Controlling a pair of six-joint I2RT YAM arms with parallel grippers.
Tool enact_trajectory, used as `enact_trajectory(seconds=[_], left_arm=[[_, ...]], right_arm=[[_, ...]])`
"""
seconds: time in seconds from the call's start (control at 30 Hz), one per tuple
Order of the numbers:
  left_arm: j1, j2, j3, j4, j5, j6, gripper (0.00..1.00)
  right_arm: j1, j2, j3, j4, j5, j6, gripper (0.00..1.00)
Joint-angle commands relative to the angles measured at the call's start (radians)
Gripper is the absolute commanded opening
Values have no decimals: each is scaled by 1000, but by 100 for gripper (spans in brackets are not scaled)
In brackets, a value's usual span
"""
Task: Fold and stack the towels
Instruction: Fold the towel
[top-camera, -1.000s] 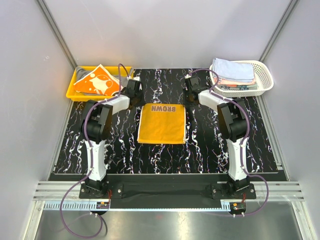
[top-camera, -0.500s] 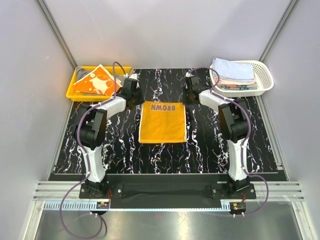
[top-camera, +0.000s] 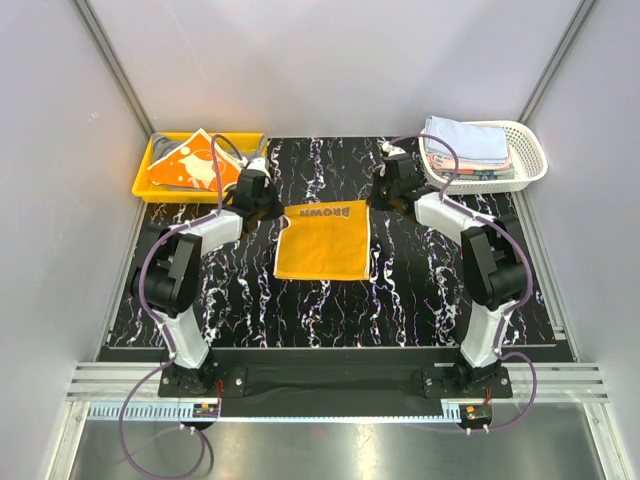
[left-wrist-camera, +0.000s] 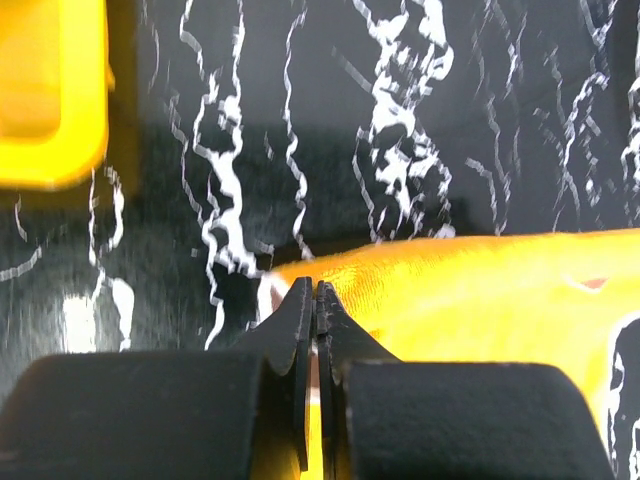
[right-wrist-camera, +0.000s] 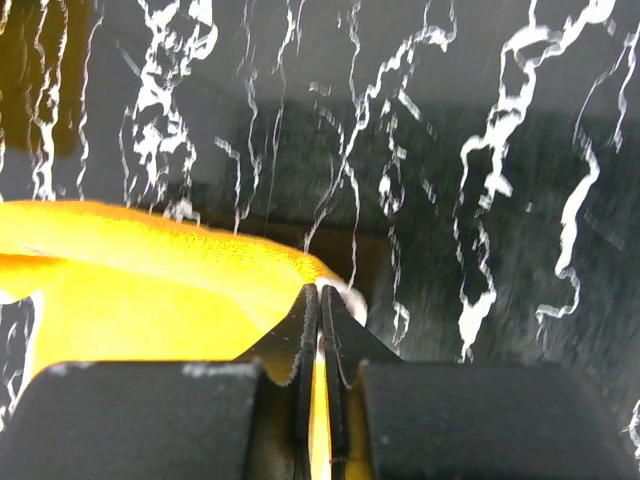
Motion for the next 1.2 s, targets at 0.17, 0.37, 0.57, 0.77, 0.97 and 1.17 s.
enact_trajectory(seconds=[0.17, 0.37, 0.57, 0.77, 0.97, 1.17], left_arm=[[5, -129, -68, 104, 12, -22, 0], [5, -87, 4, 51, 3, -13, 17], [5, -24, 73, 15, 9, 13, 25], [9, 3, 129, -22, 24, 12, 51], [4, 38, 155, -54, 60, 28, 38], [1, 172, 233, -121, 55, 38, 31]], right_arm=[[5, -160, -170, 134, -59, 67, 6], [4, -143, -138, 112, -50, 57, 6], [5, -100, -72, 108, -51, 44, 6], [4, -49, -12, 77, -42, 28, 6], [5, -9, 22, 71, -34, 15, 6], [5, 6, 29, 80, -40, 24, 6]])
